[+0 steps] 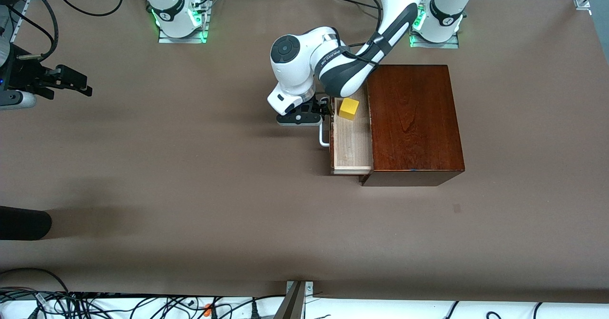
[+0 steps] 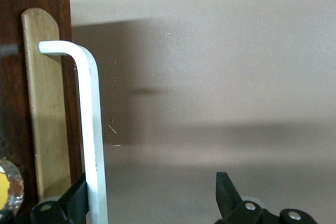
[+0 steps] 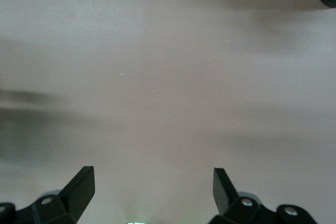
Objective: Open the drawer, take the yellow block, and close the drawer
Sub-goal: 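Pull the drawer out of the wooden box with the left gripper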
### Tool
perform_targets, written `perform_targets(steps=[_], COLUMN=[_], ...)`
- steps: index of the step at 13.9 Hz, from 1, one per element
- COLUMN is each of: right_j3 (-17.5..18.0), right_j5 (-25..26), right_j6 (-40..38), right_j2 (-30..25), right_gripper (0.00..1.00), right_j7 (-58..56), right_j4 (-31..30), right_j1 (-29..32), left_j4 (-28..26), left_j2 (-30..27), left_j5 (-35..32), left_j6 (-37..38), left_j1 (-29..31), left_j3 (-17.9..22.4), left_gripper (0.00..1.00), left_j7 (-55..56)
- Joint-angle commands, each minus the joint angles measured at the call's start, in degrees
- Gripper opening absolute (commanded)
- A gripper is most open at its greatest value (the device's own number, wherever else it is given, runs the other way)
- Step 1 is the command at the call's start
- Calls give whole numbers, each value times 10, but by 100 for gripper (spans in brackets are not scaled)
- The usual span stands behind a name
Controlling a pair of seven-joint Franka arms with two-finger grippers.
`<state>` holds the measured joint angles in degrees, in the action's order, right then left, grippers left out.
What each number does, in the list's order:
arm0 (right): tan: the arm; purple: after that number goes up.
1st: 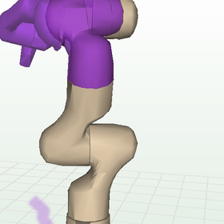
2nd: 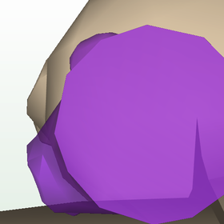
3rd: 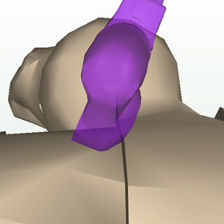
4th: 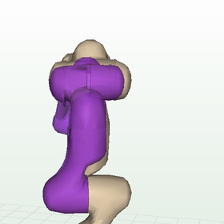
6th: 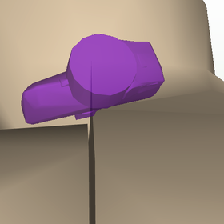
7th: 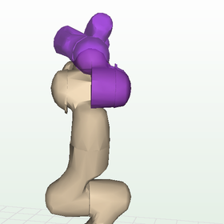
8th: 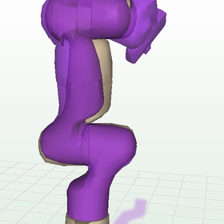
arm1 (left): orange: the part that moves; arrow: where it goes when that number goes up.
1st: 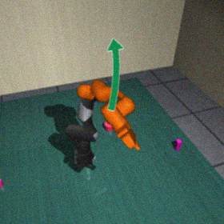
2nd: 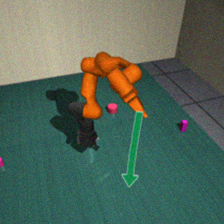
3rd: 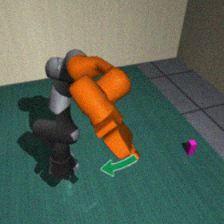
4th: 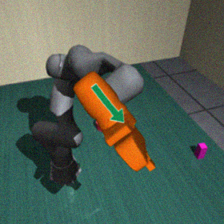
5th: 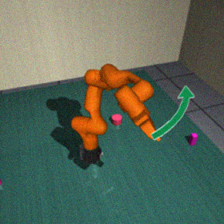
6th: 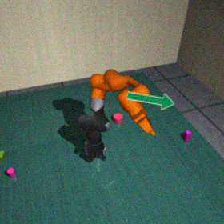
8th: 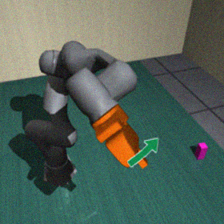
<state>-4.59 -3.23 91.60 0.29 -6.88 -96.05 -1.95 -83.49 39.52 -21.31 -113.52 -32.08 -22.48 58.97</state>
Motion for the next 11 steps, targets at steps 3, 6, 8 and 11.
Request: perform_targets(steps=[3, 6, 8, 11], right_j3=[-5, -5, -6, -5], right_j5=[-7, -7, -7, -7], right_j6=[-11, -11, -11, -11], right_j2=[1, 1, 1, 1], right_gripper=[100, 100, 100, 100], right_j7=[3, 3, 3, 3], right_j4=[10, 10, 10, 10], right_j1=[-4, -5, -4, -5], left_j4=[61, 70, 71, 89], left_j2=[35, 39, 40, 51], left_j5=[13, 13, 13, 13], left_j6=[-4, -4, -5, -10], left_j1=[-24, -24, -24, -30], left_j3=[-4, -5, -5, -5], left_gripper=[100, 100, 100, 100], left_j7=[33, 44, 45, 51])
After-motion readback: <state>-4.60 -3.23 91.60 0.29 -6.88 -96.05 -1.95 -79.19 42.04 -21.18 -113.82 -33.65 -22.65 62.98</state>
